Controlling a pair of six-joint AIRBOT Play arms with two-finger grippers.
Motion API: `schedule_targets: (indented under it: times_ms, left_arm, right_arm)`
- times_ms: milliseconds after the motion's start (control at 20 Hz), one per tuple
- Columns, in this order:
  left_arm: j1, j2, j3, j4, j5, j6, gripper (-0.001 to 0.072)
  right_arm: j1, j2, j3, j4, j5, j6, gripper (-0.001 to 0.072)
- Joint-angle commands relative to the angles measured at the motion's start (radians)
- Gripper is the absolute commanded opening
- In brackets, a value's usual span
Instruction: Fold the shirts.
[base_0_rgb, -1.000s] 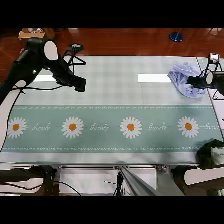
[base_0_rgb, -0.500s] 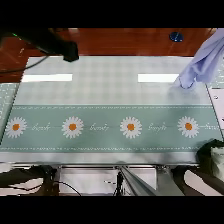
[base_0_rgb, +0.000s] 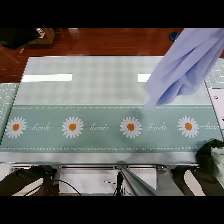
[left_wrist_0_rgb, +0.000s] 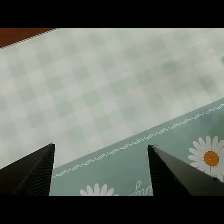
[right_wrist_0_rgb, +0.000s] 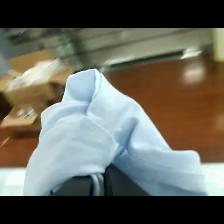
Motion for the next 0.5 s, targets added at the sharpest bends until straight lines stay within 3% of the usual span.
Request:
schedule_targets:
  times_ms: [0, 100, 200, 450]
  left_arm:
    - [0.0, 0.069, 0.001, 0.001, -0.063, -0.034, 0.072]
    - [0.0, 0.08, 0.001, 0.001, -0.084, -0.04, 0.072]
    - [0.0, 0.08, 0.001, 0.0, -0.091, -0.041, 0.072]
    - [0.0, 0.08, 0.001, 0.0, -0.091, -0.041, 0.072]
  right_arm:
    - [0.001, -0.034, 0.001, 0.201, 0.227, -0.004, 0.0023]
    - [0.045, -0.085, 0.001, 0.247, 0.286, -0.016, 0.0023]
    - [0.188, -0.135, 0.001, 0.179, 0.301, -0.015, 0.0023]
    - [0.721, -0.329, 0.001, -0.225, 0.243, 0.073, 0.0023]
